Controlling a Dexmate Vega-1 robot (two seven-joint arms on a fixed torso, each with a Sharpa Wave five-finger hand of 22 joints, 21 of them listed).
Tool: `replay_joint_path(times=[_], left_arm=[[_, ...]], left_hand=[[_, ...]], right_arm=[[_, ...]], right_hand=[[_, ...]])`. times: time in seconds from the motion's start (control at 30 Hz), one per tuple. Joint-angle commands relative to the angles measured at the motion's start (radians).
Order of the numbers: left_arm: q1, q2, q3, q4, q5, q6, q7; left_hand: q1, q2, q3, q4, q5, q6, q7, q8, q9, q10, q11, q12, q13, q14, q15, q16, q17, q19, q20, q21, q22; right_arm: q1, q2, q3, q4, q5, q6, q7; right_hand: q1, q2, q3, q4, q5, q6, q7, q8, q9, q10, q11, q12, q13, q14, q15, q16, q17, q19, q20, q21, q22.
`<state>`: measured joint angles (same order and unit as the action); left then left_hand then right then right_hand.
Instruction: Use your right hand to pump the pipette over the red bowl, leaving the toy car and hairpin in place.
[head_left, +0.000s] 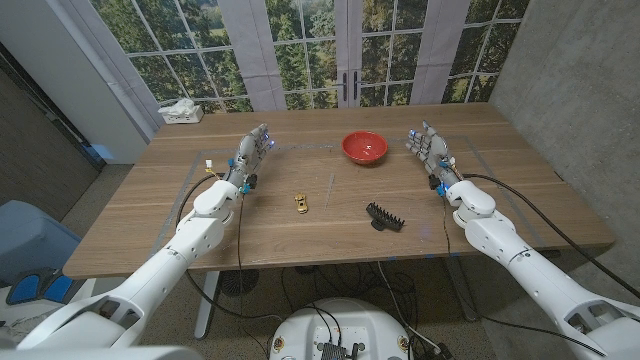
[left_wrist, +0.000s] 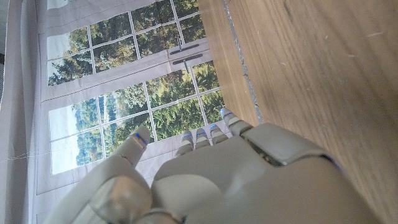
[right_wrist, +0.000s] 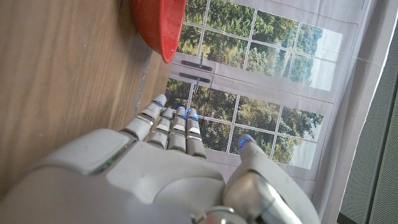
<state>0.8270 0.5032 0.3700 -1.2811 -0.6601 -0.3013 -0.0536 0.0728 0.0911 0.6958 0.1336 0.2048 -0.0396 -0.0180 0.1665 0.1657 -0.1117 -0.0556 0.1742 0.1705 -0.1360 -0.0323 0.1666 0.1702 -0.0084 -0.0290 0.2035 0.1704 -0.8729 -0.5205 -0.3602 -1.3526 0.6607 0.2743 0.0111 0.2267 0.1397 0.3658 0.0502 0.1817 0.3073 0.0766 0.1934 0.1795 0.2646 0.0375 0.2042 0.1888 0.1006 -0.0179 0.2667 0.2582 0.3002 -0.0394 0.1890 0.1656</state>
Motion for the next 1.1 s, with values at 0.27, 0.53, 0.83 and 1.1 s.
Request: replay_joint_path(times=[0.27, 0.53, 0.83, 1.1], left_arm=[[0.036, 0.013, -0.011, -0.053, -0.008, 0.002, 0.014], [0.027, 0.008, -0.005, -0.05, -0.002, 0.004, 0.015], [0.022, 0.006, 0.002, -0.053, 0.005, 0.008, 0.016], [0.029, 0.009, 0.001, -0.065, 0.008, 0.006, 0.022]], left_hand=[[0.006, 0.063, 0.006, -0.014, 0.007, -0.007, -0.002, 0.008, 0.003, -0.005, 0.002, 0.01, 0.004, -0.005, -0.015, 0.008, -0.001, 0.002, -0.027, 0.004, 0.003], [0.009, 0.062, 0.006, -0.026, 0.007, -0.002, -0.003, 0.01, 0.003, 0.004, 0.003, 0.015, 0.004, 0.003, -0.014, 0.01, -0.003, 0.011, -0.017, 0.005, 0.002], [0.015, 0.059, 0.006, -0.044, 0.006, 0.008, -0.002, 0.014, 0.003, 0.015, 0.004, 0.018, 0.004, 0.015, -0.01, 0.012, -0.004, 0.035, 0.005, 0.01, 0.003], [0.02, 0.058, 0.006, -0.059, 0.004, 0.017, -0.004, 0.016, 0.004, 0.025, 0.002, 0.021, 0.004, 0.025, -0.011, 0.013, -0.005, 0.059, 0.017, 0.016, 0.004]], right_arm=[[-0.077, -0.031, 0.031, -0.111, -0.008, -0.011, -0.09], [-0.082, -0.036, 0.033, -0.124, -0.039, -0.006, -0.125], [-0.081, -0.066, 0.023, -0.163, -0.109, -0.026, -0.17], [-0.092, -0.092, 0.021, -0.209, -0.154, -0.048, -0.2]], right_hand=[[0.06, 0.008, 0.028, -0.054, 0.008, 0.017, -0.004, 0.006, 0.003, 0.022, 0.006, 0.006, 0.005, 0.035, 0.026, 0.003, -0.009, 0.014, 0.052, 0.011, 0.008], [0.121, 0.009, 0.058, -0.124, 0.026, 0.034, -0.014, 0.008, 0.003, 0.036, 0.003, 0.004, 0.006, 0.084, 0.036, 0.018, -0.011, 0.043, 0.136, 0.023, 0.014], [0.149, 0.011, 0.072, -0.156, 0.037, 0.05, -0.027, 0.012, 0.004, 0.048, 0.001, 0.007, 0.008, 0.124, 0.028, 0.037, -0.004, 0.062, 0.144, 0.03, 0.017], [0.157, 0.011, 0.075, -0.166, 0.04, 0.055, -0.029, 0.013, 0.005, 0.051, -0.001, 0.007, 0.009, 0.125, 0.026, 0.039, 0.0, 0.063, 0.144, 0.03, 0.018]])
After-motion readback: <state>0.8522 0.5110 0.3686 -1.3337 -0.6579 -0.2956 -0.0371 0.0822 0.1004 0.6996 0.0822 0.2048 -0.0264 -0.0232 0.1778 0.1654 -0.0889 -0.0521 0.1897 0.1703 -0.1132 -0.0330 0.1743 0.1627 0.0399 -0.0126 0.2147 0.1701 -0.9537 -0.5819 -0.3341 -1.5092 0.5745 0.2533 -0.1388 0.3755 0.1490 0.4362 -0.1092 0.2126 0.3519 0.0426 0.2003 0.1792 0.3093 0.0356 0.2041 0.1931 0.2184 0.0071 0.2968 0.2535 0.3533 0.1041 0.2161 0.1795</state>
